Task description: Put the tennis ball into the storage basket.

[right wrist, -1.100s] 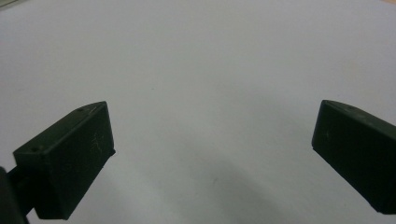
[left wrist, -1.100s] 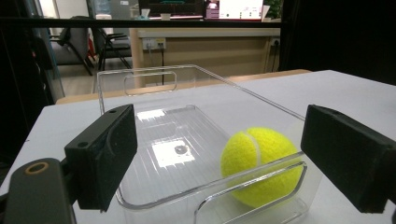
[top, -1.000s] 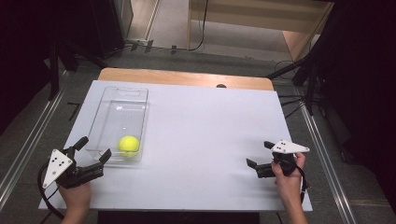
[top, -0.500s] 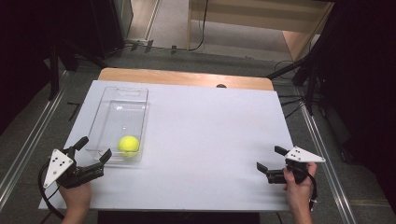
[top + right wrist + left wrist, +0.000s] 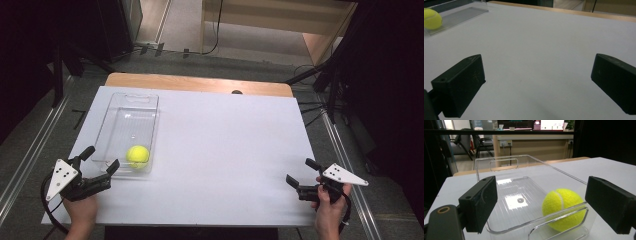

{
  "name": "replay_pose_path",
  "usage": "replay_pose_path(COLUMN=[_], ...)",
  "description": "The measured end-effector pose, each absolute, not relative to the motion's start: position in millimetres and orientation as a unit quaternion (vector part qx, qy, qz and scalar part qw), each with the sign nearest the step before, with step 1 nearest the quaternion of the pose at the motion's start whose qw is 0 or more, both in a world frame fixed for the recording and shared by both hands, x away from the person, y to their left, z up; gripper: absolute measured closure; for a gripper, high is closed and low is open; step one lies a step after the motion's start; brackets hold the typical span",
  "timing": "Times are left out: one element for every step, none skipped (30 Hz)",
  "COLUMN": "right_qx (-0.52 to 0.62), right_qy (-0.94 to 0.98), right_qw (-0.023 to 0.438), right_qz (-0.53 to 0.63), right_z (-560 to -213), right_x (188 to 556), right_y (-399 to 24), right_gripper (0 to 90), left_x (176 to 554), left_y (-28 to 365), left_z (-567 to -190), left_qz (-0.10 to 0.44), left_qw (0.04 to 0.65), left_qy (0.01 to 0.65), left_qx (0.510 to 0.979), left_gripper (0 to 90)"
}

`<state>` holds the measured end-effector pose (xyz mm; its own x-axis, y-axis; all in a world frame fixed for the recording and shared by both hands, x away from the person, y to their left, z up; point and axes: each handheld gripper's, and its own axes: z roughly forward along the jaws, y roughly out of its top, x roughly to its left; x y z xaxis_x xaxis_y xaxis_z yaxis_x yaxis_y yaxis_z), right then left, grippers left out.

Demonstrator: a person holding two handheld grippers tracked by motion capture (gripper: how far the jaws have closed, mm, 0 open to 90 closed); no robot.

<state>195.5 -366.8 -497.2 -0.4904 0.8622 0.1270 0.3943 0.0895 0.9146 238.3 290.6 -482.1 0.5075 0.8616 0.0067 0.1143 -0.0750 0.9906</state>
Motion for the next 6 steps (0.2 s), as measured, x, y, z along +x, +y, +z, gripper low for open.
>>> replay_pose_path(right_qx=[0.445,0.45,0.45,0.448,0.447,0.449], right_qy=[0.7,0.696,0.694,0.692,0.692,0.69], right_qw=[0.237,0.235,0.237,0.24,0.243,0.244], right_qz=[0.506,0.508,0.509,0.512,0.512,0.512], right_z=[-497.9,-497.9,-497.8,-497.3,-496.8,-496.1], right_x=[196.0,195.2,194.8,194.2,193.8,193.0], right_y=[-367.9,-367.8,-368.2,-368.6,-369.3,-369.4], right_gripper=[0.0,0.0,0.0,0.0,0.0,0.0], left_x=[238.3,238.4,238.4,238.3,238.2,238.4], left_y=[290.6,290.5,290.4,290.2,290.1,290.1], left_z=[-482.1,-482.2,-482.2,-482.2,-482.2,-482.2], left_qz=[0.328,0.328,0.328,0.329,0.33,0.33], left_qw=[0.57,0.569,0.569,0.568,0.567,0.567], left_qy=[0.372,0.372,0.372,0.373,0.373,0.372], left_qx=[0.655,0.656,0.656,0.656,0.656,0.657], left_gripper=[11.3,11.3,11.3,11.3,11.3,11.3])
